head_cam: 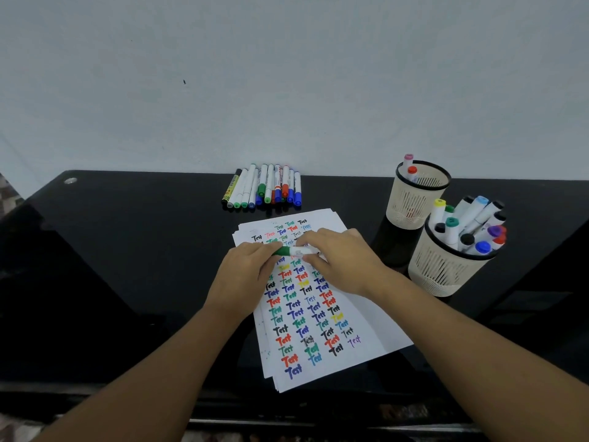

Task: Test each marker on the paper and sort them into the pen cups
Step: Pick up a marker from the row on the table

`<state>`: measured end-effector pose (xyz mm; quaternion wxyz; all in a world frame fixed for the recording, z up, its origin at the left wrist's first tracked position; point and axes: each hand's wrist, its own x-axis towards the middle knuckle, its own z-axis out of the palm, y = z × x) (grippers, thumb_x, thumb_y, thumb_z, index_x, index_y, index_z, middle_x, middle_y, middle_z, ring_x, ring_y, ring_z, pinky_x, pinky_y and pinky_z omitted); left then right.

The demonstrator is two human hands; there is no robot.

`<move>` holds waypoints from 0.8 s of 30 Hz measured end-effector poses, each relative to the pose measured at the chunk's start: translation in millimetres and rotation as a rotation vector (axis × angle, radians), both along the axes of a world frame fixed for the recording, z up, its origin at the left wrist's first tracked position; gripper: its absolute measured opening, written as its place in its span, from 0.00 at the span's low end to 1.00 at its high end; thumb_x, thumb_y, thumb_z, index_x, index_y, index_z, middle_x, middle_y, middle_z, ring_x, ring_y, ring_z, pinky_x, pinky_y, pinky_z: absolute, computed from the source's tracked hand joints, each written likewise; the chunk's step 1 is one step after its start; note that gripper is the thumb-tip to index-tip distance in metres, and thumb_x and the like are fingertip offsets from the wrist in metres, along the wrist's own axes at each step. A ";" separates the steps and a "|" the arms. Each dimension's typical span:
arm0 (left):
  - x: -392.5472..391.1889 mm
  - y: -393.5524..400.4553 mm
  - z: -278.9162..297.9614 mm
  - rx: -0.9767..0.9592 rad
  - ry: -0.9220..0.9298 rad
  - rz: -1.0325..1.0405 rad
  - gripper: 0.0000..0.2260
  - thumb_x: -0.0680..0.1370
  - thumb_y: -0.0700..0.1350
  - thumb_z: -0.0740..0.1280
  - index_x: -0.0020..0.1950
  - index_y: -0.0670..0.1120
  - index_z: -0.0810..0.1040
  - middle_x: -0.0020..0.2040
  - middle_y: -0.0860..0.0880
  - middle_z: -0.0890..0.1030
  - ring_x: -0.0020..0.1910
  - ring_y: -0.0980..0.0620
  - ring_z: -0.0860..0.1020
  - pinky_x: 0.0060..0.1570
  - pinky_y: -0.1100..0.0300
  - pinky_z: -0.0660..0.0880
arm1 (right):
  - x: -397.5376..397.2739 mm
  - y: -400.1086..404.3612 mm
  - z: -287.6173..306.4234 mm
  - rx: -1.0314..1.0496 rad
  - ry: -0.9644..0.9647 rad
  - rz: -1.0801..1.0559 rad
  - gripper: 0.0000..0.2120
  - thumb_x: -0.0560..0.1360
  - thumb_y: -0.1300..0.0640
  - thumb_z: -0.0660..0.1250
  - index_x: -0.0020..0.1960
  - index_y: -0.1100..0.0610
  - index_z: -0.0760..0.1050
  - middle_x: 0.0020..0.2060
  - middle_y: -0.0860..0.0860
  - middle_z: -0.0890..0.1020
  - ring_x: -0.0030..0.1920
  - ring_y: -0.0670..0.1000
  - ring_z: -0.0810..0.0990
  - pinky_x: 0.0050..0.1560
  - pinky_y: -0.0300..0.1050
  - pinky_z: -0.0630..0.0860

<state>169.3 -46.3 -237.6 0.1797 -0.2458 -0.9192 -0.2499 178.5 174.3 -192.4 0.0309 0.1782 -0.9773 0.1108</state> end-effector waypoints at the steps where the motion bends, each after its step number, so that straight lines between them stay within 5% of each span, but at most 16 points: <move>1: 0.7 0.9 0.8 -0.002 0.004 -0.011 0.14 0.82 0.45 0.67 0.68 0.47 0.80 0.56 0.49 0.84 0.53 0.50 0.79 0.51 0.57 0.71 | 0.2 0.2 0.3 0.015 -0.002 0.004 0.17 0.86 0.43 0.57 0.74 0.42 0.67 0.67 0.43 0.79 0.61 0.46 0.78 0.71 0.55 0.62; 6: 7.8 1.7 4.9 0.012 -0.009 -0.009 0.19 0.82 0.46 0.67 0.73 0.49 0.75 0.52 0.48 0.84 0.49 0.50 0.79 0.47 0.60 0.70 | -0.7 -4.0 0.2 0.184 0.038 0.075 0.23 0.87 0.43 0.54 0.80 0.42 0.56 0.69 0.47 0.80 0.67 0.50 0.78 0.78 0.58 0.49; 9: 3.6 2.9 4.5 0.051 -0.181 0.093 0.29 0.82 0.57 0.65 0.81 0.56 0.60 0.62 0.51 0.80 0.61 0.52 0.75 0.58 0.59 0.70 | -0.5 -4.8 4.6 0.089 0.063 0.059 0.27 0.87 0.47 0.54 0.82 0.41 0.47 0.62 0.49 0.81 0.59 0.51 0.81 0.74 0.54 0.66; 11: -0.6 4.0 3.9 0.013 -0.274 0.148 0.34 0.80 0.63 0.64 0.82 0.57 0.55 0.70 0.53 0.75 0.69 0.51 0.71 0.68 0.53 0.68 | 3.1 -3.7 10.4 -0.004 0.037 0.039 0.30 0.87 0.49 0.53 0.83 0.37 0.42 0.52 0.49 0.79 0.46 0.49 0.80 0.53 0.51 0.79; 13: -3.6 4.2 1.5 -0.067 -0.250 0.150 0.35 0.78 0.67 0.64 0.82 0.55 0.59 0.74 0.52 0.73 0.73 0.52 0.69 0.73 0.50 0.66 | 6.2 -2.5 15.2 -0.073 -0.021 0.011 0.32 0.86 0.51 0.54 0.81 0.32 0.40 0.46 0.49 0.75 0.40 0.49 0.77 0.41 0.49 0.79; 18: -7.4 2.1 -1.3 -0.155 -0.214 0.120 0.32 0.77 0.70 0.61 0.76 0.53 0.72 0.76 0.51 0.71 0.76 0.52 0.66 0.76 0.48 0.61 | 7.4 4.0 11.6 -0.261 -0.107 -0.051 0.27 0.85 0.51 0.56 0.80 0.34 0.54 0.41 0.51 0.80 0.36 0.51 0.79 0.37 0.53 0.78; 24: -6.5 2.7 -0.1 -0.152 -0.238 0.124 0.32 0.77 0.71 0.61 0.75 0.54 0.73 0.76 0.52 0.71 0.76 0.52 0.65 0.76 0.48 0.61 | 13.6 5.2 4.7 -0.298 -0.118 -0.097 0.25 0.85 0.50 0.57 0.77 0.32 0.54 0.45 0.49 0.84 0.35 0.53 0.82 0.35 0.53 0.80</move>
